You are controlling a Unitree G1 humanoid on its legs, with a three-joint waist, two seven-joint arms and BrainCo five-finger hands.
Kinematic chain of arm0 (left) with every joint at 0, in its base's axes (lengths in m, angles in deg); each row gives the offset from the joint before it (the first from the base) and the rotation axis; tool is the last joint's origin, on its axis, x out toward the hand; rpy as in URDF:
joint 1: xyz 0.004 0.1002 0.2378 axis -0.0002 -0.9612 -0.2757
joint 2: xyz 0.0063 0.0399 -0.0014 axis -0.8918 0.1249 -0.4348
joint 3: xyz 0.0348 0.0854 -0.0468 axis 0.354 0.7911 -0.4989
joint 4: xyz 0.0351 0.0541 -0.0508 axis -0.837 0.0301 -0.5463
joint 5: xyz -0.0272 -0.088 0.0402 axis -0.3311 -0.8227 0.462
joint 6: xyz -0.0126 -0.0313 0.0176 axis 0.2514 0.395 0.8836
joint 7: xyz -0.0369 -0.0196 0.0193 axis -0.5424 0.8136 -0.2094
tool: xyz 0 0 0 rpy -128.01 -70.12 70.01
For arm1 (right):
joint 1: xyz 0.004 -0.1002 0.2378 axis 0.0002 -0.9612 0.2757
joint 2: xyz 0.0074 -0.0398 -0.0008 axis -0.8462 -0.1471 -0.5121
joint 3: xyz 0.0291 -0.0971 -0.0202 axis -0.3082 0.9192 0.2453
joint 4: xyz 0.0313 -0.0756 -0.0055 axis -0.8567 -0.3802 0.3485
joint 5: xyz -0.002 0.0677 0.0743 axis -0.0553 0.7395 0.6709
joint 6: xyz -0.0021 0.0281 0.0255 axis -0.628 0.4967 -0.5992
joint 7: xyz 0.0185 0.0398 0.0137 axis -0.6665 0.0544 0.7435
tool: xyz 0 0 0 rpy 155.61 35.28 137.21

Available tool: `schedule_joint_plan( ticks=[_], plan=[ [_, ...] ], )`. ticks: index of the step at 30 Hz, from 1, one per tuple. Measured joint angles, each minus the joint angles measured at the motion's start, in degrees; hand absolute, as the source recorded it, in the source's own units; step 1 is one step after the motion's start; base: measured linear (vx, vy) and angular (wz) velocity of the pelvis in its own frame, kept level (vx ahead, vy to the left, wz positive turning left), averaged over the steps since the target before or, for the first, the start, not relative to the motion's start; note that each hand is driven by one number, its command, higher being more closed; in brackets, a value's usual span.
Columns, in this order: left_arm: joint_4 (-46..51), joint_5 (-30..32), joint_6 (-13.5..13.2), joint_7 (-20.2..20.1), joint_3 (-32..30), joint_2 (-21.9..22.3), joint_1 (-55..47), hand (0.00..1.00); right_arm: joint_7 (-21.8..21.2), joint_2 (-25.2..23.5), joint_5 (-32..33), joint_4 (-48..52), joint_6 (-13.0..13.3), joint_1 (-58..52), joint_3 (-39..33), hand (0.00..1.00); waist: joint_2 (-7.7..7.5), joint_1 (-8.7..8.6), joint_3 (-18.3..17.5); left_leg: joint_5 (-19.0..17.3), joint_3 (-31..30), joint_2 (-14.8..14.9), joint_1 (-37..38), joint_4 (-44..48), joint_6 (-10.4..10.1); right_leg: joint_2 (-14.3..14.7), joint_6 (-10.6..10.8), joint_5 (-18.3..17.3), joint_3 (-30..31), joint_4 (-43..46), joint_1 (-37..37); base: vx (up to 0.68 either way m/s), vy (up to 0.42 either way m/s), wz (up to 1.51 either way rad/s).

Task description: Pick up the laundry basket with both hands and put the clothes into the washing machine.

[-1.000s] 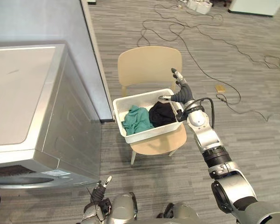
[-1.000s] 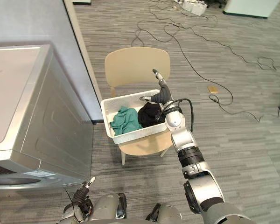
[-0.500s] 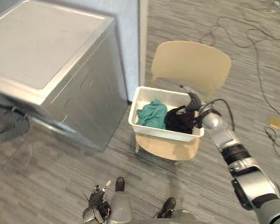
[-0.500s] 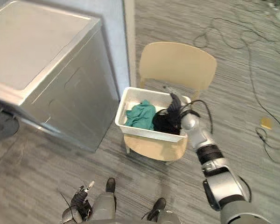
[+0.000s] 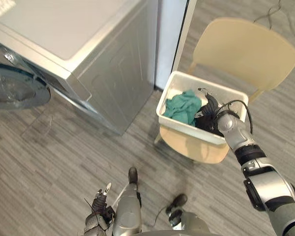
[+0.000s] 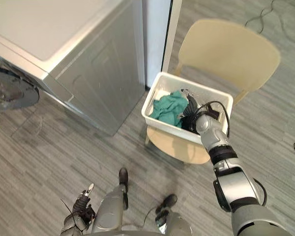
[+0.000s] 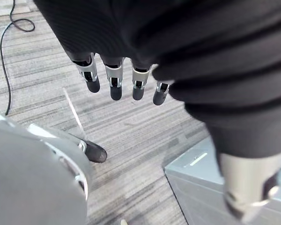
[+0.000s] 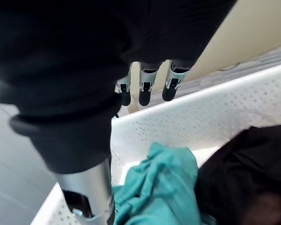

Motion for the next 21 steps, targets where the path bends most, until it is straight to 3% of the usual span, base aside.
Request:
schedule_joint_plan(
  ticks=[3,10,15,21],
  plan=[
    [1.4,-3.4,-1.0,0.8,-0.1,0.2,1.7,0.00,0.0,2.0,-1.8,-3.8,-1.2,1.7,0.0,0.00,0.83,0.43,2.8,2.1,-1.1,-1.1,-0.5,-2.9,0.6,-0.5,0.4,0.5,-0.9,-0.1,-1.1,-0.04,0.062,0.18],
    [3.9,-7.4,-2.6,0.8,0.8,0.5,3.6,0.00,0.1,4.9,-2.1,-8.6,-1.5,8.3,0.1,0.00,2.12,1.14,5.2,3.7,-1.6,-2.2,-3.3,-4.8,0.8,-1.1,0.5,1.9,-1.1,-0.7,-4.3,-0.01,0.043,0.02],
    [7.3,-13.0,-3.6,0.6,3.0,1.6,3.8,0.00,0.3,6.5,-2.1,-15.1,-1.9,15.3,2.4,0.00,4.55,1.75,7.4,5.3,-3.2,-2.8,-5.8,-6.1,0.6,-1.2,0.5,2.5,-2.1,-1.2,-6.6,0.02,0.022,0.07],
    [9.3,-15.3,-4.4,-0.4,4.9,2.1,3.9,0.00,2.3,8.6,-5.1,-19.3,-2.3,21.1,5.2,0.00,5.24,3.26,7.7,6.2,-4.3,-2.8,-8.3,-6.1,-0.2,-0.7,0.1,2.7,-3.0,-2.2,-8.1,0.02,0.016,0.05]
  ],
)
